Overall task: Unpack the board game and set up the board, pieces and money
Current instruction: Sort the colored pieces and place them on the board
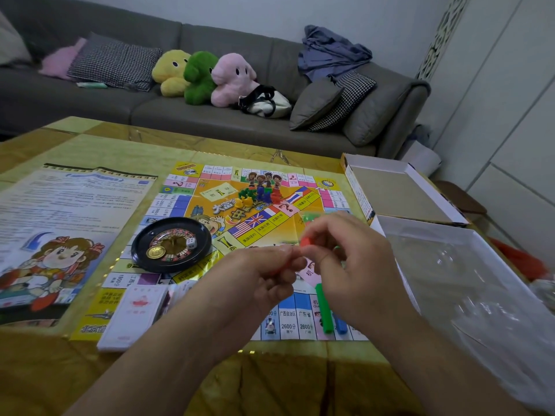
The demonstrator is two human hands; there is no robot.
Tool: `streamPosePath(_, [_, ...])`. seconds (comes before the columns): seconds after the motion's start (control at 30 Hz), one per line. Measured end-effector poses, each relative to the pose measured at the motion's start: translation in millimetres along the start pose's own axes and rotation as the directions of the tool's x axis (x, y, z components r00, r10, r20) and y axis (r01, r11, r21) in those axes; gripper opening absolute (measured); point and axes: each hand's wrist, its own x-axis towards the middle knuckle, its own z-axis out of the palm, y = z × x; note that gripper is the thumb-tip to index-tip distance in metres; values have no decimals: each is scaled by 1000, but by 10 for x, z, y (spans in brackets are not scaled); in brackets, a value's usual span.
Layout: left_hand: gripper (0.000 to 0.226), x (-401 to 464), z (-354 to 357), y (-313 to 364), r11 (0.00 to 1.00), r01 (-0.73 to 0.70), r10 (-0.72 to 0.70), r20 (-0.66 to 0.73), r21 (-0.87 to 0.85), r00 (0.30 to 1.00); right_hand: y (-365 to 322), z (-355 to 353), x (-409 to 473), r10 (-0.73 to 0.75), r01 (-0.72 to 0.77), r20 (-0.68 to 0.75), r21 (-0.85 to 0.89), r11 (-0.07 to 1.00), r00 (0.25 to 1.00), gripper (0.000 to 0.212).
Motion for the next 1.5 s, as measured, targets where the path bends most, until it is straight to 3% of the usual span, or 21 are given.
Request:
streamPosePath(0.13, [31,-24,-6,20,997,19,-13,-84,70,996,-31,-16,4,232,-232,25,187,955,972,24])
streamPosePath(0.3, [46,-21,11,61,989,76,-62,-114,125,992,-56,-19,10,346,-357,97,356,864,933,22])
streamPosePath(0.47, [27,-28,24,72,993,5,-1,-32,118,999,-66,-62,38,386,-410,147,440,799,911,18])
streamPosePath(0.7, [21,-63,-40,67,981,-92,82,63,173,995,-42,-106,45,393,-423,177,541,727,902,18])
streamPosePath(1.1, [20,-96,-80,60,970,-116,92,119,212,989,5,-99,55,325,-399,231,560,726,917,19])
streamPosePath(1.3, [19,-139,-29,61,980,-119,100,125,157,987,-25,-31,32,309,-338,152,577,744,939,19])
streamPosePath(1.4, [20,-91,-15,84,989,-66,55,90,131,994,-10,57,3,320,-343,133,484,805,938,23])
streamPosePath(1.5, [26,-26,-48,137,991,20,-24,26,132,999,62,124,5,351,-404,207,342,848,913,30])
